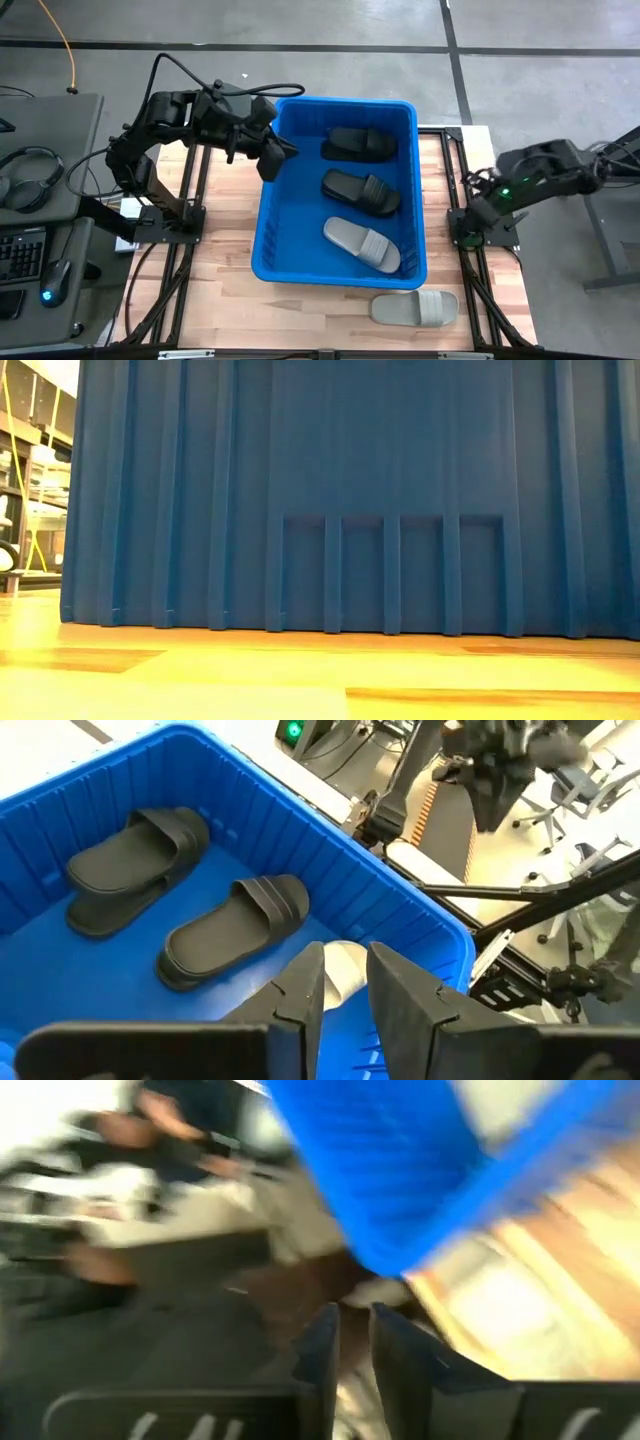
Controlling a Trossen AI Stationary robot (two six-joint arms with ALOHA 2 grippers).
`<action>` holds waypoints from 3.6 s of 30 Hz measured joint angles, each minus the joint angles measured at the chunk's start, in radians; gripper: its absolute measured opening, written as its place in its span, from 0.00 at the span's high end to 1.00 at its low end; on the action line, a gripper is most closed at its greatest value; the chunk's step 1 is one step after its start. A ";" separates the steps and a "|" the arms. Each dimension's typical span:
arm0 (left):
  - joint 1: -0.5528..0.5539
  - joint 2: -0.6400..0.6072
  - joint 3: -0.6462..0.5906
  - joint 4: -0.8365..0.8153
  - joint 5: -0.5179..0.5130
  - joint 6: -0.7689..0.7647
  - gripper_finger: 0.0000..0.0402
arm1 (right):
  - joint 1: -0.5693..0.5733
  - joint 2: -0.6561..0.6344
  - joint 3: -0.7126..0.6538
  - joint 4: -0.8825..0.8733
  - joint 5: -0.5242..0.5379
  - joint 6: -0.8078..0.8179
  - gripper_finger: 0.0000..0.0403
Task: Pick and place slides into bin
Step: Stack the gray slipper on the gray slipper in the blue bin
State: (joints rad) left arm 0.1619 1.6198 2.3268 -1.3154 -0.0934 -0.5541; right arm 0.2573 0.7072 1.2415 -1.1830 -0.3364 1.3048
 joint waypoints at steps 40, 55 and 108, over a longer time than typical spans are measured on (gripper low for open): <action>0.002 -0.028 0.000 -0.075 0.041 0.266 0.84 | 0.640 1.194 0.671 -0.392 0.211 0.793 0.80; 0.002 -0.028 0.000 -0.081 0.064 0.338 0.85 | 0.645 1.418 0.781 -0.389 0.195 0.983 0.81; 0.002 -0.028 0.000 -0.097 0.064 0.397 0.84 | 0.556 1.557 0.739 -0.388 0.177 0.932 0.54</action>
State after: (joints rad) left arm 0.1635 1.5921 2.3268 -1.4128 -0.0296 -0.1574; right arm 0.8135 2.2639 1.9804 -1.5707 -0.1590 2.2368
